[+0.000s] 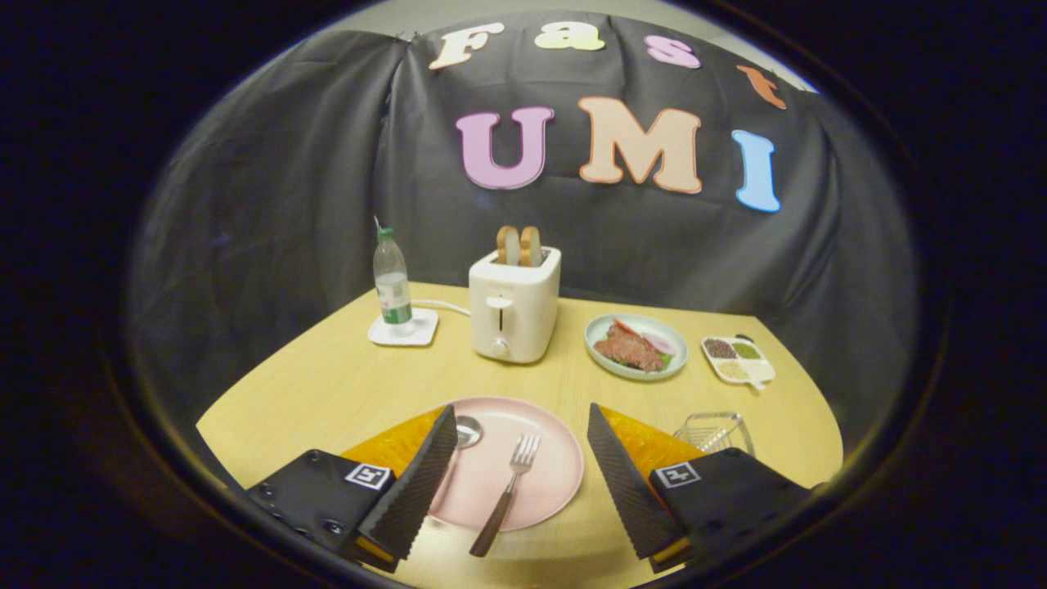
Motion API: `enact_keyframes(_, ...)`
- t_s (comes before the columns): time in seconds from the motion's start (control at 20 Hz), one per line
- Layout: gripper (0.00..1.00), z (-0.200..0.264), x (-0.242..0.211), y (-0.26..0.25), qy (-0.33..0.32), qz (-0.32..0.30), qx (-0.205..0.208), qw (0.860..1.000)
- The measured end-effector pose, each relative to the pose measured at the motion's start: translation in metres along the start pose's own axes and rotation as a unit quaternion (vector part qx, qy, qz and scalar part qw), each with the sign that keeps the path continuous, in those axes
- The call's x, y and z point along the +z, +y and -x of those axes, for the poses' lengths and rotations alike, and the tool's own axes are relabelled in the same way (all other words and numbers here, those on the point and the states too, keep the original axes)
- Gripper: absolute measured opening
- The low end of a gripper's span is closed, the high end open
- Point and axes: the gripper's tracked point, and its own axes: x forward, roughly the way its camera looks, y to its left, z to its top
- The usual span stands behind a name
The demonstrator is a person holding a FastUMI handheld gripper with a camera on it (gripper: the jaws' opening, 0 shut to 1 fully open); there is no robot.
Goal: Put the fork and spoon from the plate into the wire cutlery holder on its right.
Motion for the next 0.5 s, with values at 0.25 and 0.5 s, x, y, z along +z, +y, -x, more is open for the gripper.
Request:
enact_keyframes(0.25,1.00,-0.015,-0.042,0.007,0.058,0.012,0.002,0.998)
enact_keyframes(0.5,1.00,-0.024,-0.081,0.013,0.110,0.034,0.001,0.993)
